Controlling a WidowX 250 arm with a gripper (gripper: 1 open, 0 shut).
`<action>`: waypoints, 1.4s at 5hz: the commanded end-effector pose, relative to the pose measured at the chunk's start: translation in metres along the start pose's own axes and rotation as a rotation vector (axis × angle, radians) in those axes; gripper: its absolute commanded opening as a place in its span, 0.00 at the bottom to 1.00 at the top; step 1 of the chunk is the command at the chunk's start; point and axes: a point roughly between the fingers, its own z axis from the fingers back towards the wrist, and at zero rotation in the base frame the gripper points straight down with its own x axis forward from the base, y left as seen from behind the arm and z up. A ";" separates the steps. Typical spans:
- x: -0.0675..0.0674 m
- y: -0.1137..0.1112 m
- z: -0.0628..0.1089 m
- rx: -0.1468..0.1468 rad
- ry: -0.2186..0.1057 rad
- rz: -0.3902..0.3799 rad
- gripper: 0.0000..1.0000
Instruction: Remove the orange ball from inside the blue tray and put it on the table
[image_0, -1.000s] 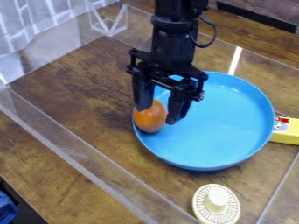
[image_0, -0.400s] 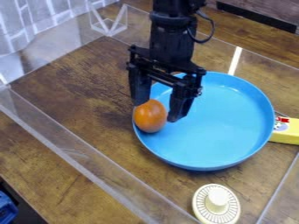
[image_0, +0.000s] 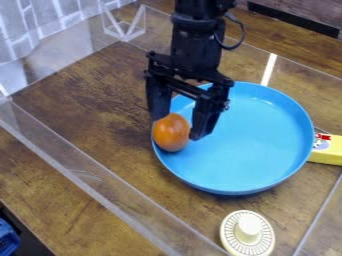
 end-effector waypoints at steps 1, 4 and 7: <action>0.007 0.008 0.012 0.004 -0.057 0.014 1.00; 0.012 0.012 0.006 0.006 -0.061 0.005 1.00; 0.014 0.017 0.004 0.009 -0.071 -0.007 1.00</action>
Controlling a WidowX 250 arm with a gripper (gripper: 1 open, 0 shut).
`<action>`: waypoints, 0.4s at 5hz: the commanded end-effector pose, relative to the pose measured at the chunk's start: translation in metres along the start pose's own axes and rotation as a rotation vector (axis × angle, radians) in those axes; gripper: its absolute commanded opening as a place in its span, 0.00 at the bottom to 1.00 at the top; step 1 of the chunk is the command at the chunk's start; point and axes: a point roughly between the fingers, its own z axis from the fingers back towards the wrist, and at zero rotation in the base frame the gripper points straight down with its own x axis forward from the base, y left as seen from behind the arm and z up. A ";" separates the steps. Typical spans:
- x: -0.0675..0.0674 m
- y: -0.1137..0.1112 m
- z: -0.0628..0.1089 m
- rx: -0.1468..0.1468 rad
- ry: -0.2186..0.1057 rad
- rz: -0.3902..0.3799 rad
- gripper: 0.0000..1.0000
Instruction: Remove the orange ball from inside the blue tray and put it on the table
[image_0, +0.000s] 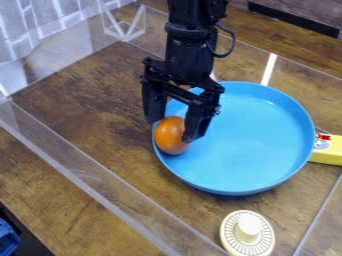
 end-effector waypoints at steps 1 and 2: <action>0.006 0.008 0.014 0.003 -0.055 0.011 1.00; 0.007 0.009 0.013 0.003 -0.060 0.007 1.00</action>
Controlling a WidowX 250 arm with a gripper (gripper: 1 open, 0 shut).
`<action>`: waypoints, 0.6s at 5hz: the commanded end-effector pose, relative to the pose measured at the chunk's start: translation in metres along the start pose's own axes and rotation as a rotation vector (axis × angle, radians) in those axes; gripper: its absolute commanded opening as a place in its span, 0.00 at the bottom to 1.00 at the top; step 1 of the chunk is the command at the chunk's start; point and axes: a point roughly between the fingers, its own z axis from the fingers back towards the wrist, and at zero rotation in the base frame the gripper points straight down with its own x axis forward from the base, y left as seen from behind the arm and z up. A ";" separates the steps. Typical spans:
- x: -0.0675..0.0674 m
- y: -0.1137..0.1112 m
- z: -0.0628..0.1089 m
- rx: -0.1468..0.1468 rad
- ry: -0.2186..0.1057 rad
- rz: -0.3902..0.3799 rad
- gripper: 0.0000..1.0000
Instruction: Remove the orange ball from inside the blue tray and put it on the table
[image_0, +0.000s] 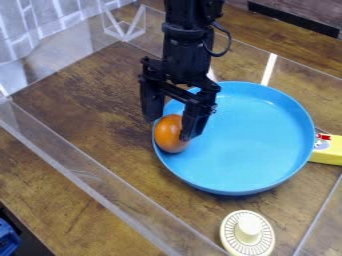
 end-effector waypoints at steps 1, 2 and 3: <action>0.006 0.006 0.013 0.005 -0.054 0.006 1.00; 0.007 0.008 0.013 0.006 -0.057 0.001 1.00; 0.008 0.009 0.012 0.006 -0.060 -0.003 1.00</action>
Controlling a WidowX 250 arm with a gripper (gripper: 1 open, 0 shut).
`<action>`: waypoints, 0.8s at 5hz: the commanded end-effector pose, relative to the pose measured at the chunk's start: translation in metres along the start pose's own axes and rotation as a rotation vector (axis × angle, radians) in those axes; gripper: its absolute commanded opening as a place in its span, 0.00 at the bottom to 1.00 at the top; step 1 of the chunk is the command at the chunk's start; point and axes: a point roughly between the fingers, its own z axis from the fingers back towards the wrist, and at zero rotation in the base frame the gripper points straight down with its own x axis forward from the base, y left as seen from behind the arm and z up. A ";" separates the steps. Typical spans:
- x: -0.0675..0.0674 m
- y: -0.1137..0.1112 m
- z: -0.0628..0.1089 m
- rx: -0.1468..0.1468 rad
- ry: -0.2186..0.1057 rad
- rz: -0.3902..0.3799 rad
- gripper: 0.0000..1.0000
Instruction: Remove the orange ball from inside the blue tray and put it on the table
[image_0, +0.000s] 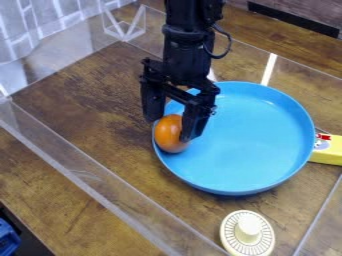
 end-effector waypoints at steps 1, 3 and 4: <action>0.006 0.009 0.015 0.003 -0.058 0.014 0.00; 0.006 0.016 0.020 0.020 -0.066 0.005 0.00; 0.005 0.020 0.023 0.028 -0.068 0.005 0.00</action>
